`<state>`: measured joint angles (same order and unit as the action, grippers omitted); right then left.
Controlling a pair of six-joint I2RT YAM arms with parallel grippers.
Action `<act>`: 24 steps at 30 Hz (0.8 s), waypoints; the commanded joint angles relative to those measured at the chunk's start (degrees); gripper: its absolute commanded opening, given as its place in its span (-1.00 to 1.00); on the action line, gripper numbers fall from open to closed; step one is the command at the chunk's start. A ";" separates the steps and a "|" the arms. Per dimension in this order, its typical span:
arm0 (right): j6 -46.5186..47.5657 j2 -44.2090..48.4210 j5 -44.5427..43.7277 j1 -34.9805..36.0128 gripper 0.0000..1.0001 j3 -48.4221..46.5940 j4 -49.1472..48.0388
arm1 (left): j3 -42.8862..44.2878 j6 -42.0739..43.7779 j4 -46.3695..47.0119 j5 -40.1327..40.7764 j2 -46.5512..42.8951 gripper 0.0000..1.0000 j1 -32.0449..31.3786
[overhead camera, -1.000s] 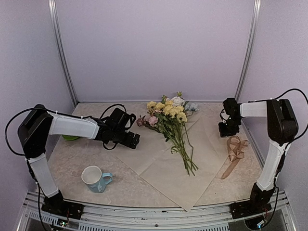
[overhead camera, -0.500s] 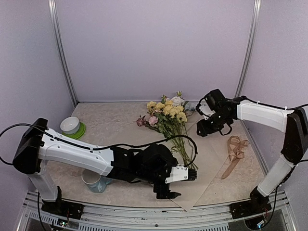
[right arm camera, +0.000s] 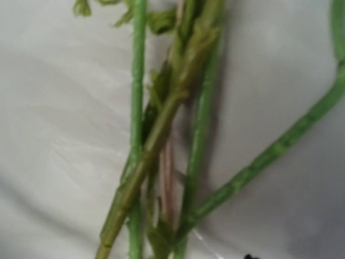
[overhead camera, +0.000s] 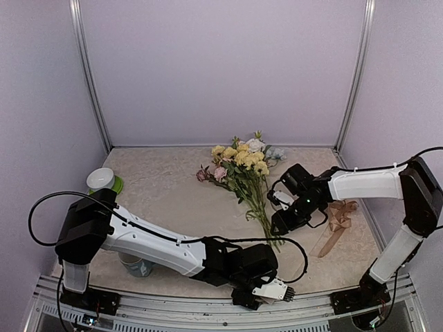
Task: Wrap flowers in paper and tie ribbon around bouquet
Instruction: Pick up the bottom corner of the flattened wrapping paper from the center of the board.
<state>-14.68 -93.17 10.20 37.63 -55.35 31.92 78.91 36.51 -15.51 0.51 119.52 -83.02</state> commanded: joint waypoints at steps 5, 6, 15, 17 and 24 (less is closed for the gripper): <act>-1.22 -1.25 -0.05 0.69 0.09 3.37 -5.55 | 0.15 0.05 0.88 6.99 2.04 0.53 -0.38; -1.09 -1.90 0.67 0.69 0.07 3.40 -5.97 | -0.03 -0.21 1.64 8.28 2.11 0.39 -0.38; -2.23 -3.10 8.92 0.87 -0.06 5.41 -11.48 | -3.64 -2.83 9.09 13.22 -0.70 -0.53 0.32; -2.18 -3.08 9.28 0.87 -0.07 5.57 -11.53 | -4.27 -3.16 9.93 14.10 -1.03 -0.66 0.41; -0.84 -2.04 8.69 0.87 -0.05 4.59 -8.31 | -5.03 -4.69 12.02 17.09 -1.27 -0.92 1.56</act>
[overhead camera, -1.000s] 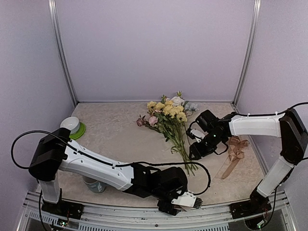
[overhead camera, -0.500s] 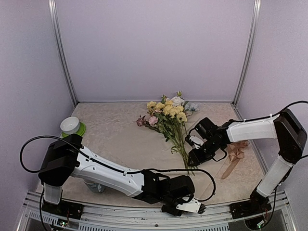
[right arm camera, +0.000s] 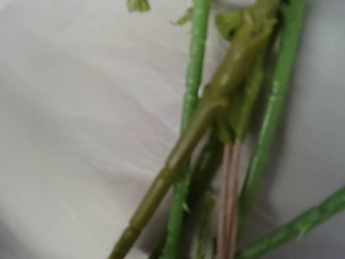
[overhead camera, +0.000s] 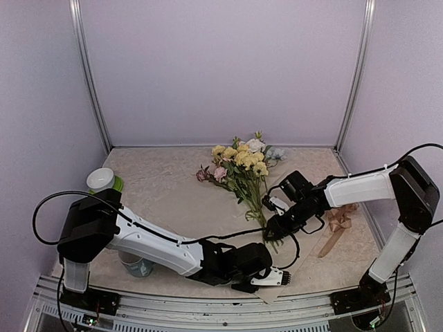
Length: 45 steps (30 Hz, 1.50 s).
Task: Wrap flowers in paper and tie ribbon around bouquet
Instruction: Pick up the bottom corner of the flattened wrapping paper from the center of the board.
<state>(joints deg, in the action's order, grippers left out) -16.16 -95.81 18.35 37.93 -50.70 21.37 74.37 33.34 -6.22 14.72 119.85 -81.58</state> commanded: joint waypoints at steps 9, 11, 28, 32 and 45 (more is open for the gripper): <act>0.43 6.59 -6.99 0.95 0.04 -3.43 15.52 | -8.05 2.57 2.01 -9.62 -8.97 0.34 -0.32; -0.89 6.73 -9.46 2.77 0.05 -3.86 18.47 | -5.72 2.98 -1.18 -7.20 -6.35 0.42 -0.99; -13.77 18.00 -7.67 8.01 0.10 10.71 24.60 | -4.79 4.55 1.00 -2.97 -2.71 0.69 -1.48; -15.10 18.61 -2.82 8.54 0.10 13.87 20.25 | -6.67 3.55 6.36 1.84 -3.35 0.55 -0.82; -15.86 20.77 2.36 8.74 0.15 13.61 13.22 | -10.83 -0.10 14.81 5.64 -5.70 -0.16 1.67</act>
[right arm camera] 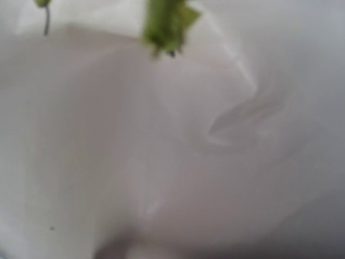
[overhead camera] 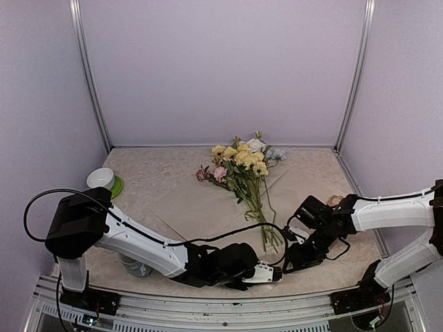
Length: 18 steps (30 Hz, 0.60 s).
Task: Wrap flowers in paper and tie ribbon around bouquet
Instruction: Pick up the bottom corner of the flattened wrapping paper from the center of the board.
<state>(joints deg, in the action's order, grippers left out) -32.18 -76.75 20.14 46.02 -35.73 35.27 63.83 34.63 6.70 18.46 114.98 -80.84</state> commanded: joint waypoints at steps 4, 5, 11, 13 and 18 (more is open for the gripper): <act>1.73 2.01 -3.51 0.36 0.19 -4.84 2.79 | -0.08 -2.63 1.98 1.35 -1.25 -0.49 1.58; 2.37 1.82 -4.82 0.14 0.19 -5.93 3.95 | -0.03 -2.91 2.07 0.94 -1.45 -0.54 1.75; 7.18 1.15 -8.21 -4.25 0.21 -13.44 5.30 | 0.02 -4.72 1.85 -0.81 -2.02 -0.91 2.92; 9.30 -0.01 -7.89 -7.00 0.21 -15.55 3.83 | 0.04 -5.43 1.61 -1.97 -2.31 -0.98 3.26; 12.72 -4.87 -6.03 -12.35 0.18 -20.61 -2.58 | -0.12 -7.50 1.14 -6.82 -3.41 -1.00 4.06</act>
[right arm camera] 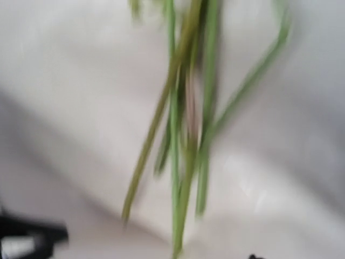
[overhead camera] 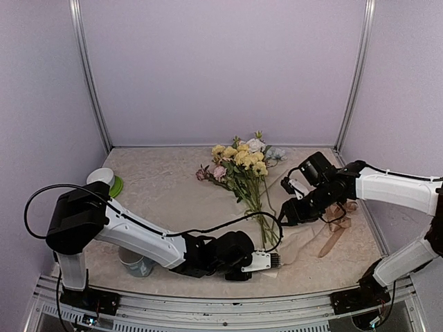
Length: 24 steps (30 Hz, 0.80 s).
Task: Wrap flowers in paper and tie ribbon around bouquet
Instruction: Pick up the bottom corner of the flattened wrapping paper from the center of the board, then pass from the left arm to the right
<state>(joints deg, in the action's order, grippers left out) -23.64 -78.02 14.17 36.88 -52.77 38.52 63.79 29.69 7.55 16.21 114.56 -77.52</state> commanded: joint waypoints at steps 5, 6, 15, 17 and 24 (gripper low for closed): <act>4.75 -15.85 -13.88 -5.07 0.01 -8.63 -7.28 | 0.12 -4.54 -0.13 -8.45 -3.83 -1.00 2.06; 5.41 -18.41 -15.53 -5.07 -0.04 -9.57 -6.76 | 0.08 -4.84 -0.27 -9.21 -4.12 -1.00 2.43; 7.39 -23.98 -10.93 -1.33 -0.33 -8.05 -12.78 | -0.11 -5.43 -0.32 -16.41 -5.18 -1.00 4.60; 7.71 -25.71 -11.00 0.91 -0.33 -9.05 -12.11 | -0.04 -5.81 -0.26 -18.20 -5.23 -1.00 5.45; 7.01 -22.70 -7.84 2.50 -0.34 -8.66 -10.80 | 0.34 -8.38 -0.55 -23.83 -5.05 -1.00 8.54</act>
<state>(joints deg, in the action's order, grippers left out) -16.97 -103.28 2.15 39.35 -61.67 27.90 63.77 23.35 6.81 -2.26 111.00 -70.63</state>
